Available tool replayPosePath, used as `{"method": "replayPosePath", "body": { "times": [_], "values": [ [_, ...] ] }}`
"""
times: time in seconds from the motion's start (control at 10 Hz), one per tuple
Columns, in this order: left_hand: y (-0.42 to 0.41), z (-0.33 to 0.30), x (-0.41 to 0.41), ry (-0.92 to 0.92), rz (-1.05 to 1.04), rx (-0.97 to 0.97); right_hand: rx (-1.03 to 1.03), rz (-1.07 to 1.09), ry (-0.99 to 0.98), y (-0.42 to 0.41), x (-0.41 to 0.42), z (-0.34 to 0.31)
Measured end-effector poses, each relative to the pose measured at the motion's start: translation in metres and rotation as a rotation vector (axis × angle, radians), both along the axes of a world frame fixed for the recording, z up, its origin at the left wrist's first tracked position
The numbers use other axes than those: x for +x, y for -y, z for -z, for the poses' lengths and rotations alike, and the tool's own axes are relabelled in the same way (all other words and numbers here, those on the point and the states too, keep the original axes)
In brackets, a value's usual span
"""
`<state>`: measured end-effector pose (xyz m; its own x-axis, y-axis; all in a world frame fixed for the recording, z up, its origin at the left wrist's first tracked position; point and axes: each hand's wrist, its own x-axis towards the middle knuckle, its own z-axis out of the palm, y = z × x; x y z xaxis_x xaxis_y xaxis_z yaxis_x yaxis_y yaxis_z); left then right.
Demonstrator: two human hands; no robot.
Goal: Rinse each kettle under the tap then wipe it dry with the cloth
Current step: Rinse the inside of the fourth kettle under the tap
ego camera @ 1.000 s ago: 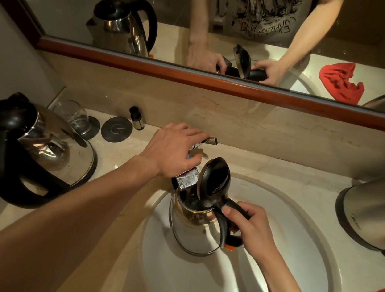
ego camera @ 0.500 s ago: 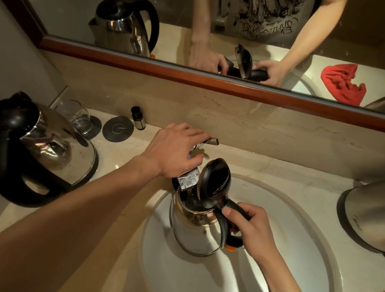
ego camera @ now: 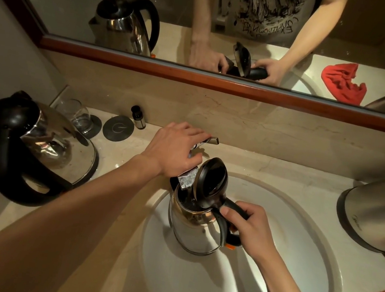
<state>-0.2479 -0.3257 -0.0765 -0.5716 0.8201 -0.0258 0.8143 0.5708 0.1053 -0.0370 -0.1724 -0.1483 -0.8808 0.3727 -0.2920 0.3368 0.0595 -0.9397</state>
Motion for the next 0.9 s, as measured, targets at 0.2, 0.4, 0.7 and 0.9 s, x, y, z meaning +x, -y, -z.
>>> {"method": "replayPosePath", "body": {
  "times": [0.2, 0.4, 0.7, 0.9],
  "values": [
    [-0.0002, 0.0008, 0.0002, -0.001, -0.003, 0.007, -0.003, 0.011, 0.003, 0.0001, 0.001, -0.0004],
    [-0.0004, 0.0014, 0.0003, -0.002, 0.0, 0.008, -0.002, 0.014, 0.003, 0.0001, -0.0003, -0.0015],
    [0.0, 0.002, 0.0001, -0.005, 0.0, 0.009, 0.009, 0.013, 0.007, 0.0005, 0.0001, -0.0036],
    [0.0003, 0.0028, -0.0005, -0.008, 0.002, 0.008, 0.029, 0.008, 0.006, 0.0034, 0.0016, -0.0051]
  ]
}}
